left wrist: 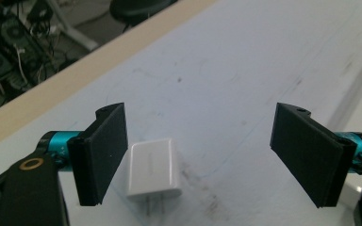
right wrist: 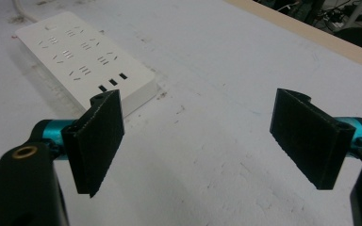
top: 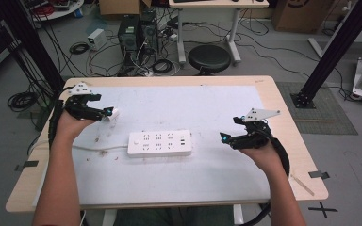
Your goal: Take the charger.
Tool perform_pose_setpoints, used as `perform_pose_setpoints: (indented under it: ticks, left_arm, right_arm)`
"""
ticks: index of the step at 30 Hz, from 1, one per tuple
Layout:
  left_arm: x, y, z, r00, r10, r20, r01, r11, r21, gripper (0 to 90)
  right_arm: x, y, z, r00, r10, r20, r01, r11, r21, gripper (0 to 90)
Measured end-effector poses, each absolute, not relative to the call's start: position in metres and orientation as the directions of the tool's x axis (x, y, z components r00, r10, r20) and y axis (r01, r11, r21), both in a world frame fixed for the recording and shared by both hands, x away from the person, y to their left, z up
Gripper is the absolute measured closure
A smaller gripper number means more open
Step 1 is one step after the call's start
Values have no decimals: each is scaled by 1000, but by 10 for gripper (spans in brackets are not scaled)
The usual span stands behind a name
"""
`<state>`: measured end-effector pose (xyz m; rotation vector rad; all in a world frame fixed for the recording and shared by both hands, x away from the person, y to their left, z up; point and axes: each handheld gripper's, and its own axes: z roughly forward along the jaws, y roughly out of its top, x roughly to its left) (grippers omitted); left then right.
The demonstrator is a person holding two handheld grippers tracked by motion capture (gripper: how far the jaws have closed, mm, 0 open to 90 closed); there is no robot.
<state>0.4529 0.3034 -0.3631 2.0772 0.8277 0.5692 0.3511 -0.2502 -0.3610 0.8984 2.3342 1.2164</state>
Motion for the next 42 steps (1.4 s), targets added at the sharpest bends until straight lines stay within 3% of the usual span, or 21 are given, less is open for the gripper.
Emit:
perform_pose_setpoints:
  ticks: [6,15,32,42]
  left_arm:
    - [481,308,-370,645,760,79,416,-435,798,196]
    - [503,313,-412,625,779,39,531,-462,710,181]
    - [509,307,-432,639,769,23,572,-496,653,187]
    - [507,307,-437,635,772,9,588,-491,643,267]
  right_arm:
    - [352,-247,-364,-727,686,-21,384,431,817,184]
    - [355,-241,-371,-722,692,-13,403,435,805,184]
    - [356,-238,-372,-728,686,-11,405,442,800,185]
    - [355,-240,-371,-730,684,-14,397,440,805,184]
